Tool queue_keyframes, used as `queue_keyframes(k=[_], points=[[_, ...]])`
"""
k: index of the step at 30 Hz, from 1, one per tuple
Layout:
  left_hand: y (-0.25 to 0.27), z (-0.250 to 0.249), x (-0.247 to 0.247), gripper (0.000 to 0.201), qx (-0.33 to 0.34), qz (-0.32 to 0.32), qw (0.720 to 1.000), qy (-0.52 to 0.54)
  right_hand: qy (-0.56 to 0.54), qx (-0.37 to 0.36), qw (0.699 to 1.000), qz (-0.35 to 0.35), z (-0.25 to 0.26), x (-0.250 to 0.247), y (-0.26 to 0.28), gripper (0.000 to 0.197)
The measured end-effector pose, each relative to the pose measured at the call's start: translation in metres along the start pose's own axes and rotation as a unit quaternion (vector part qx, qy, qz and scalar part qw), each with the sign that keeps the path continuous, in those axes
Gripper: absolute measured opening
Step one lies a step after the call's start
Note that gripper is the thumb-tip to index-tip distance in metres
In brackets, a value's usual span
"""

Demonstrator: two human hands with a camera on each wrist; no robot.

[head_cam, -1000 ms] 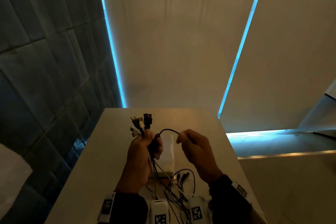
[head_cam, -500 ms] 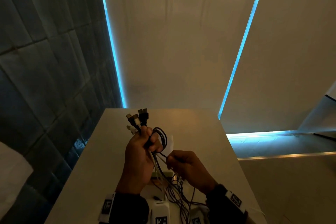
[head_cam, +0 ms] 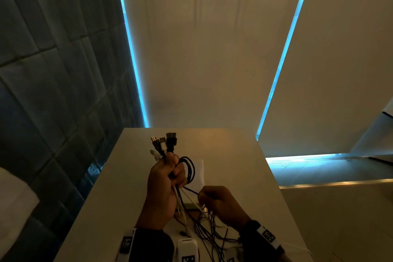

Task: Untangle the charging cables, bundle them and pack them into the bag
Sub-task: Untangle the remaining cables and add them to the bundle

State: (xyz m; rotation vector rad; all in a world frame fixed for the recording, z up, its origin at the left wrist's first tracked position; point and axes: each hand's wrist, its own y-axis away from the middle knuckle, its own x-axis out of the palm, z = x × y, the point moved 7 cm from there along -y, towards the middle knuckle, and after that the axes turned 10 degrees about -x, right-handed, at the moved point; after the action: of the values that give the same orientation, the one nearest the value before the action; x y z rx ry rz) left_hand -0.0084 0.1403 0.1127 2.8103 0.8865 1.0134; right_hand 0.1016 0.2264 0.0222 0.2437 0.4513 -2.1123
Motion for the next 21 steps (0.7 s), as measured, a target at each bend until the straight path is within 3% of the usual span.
queue_keyframes(k=[10,16,19,21], points=[[-0.001,-0.002,-0.004,0.033,0.005,-0.007,1.0,0.005,-0.002,0.033,0.999,0.005,-0.028,-0.001,0.008,0.034],[-0.003,-0.009,-0.006,0.033,0.005,0.001,1.0,0.009,0.09,0.096,0.991,-0.014,-0.068,-0.016,0.018,0.043],[-0.003,-0.005,-0.004,0.032,-0.015,-0.004,1.0,-0.025,0.095,0.118,0.985,-0.086,-0.046,-0.035,0.01,0.037],[-0.004,-0.001,-0.002,0.032,-0.024,-0.008,0.998,-0.049,0.015,0.11,0.98,-0.166,-0.012,-0.048,0.001,0.031]])
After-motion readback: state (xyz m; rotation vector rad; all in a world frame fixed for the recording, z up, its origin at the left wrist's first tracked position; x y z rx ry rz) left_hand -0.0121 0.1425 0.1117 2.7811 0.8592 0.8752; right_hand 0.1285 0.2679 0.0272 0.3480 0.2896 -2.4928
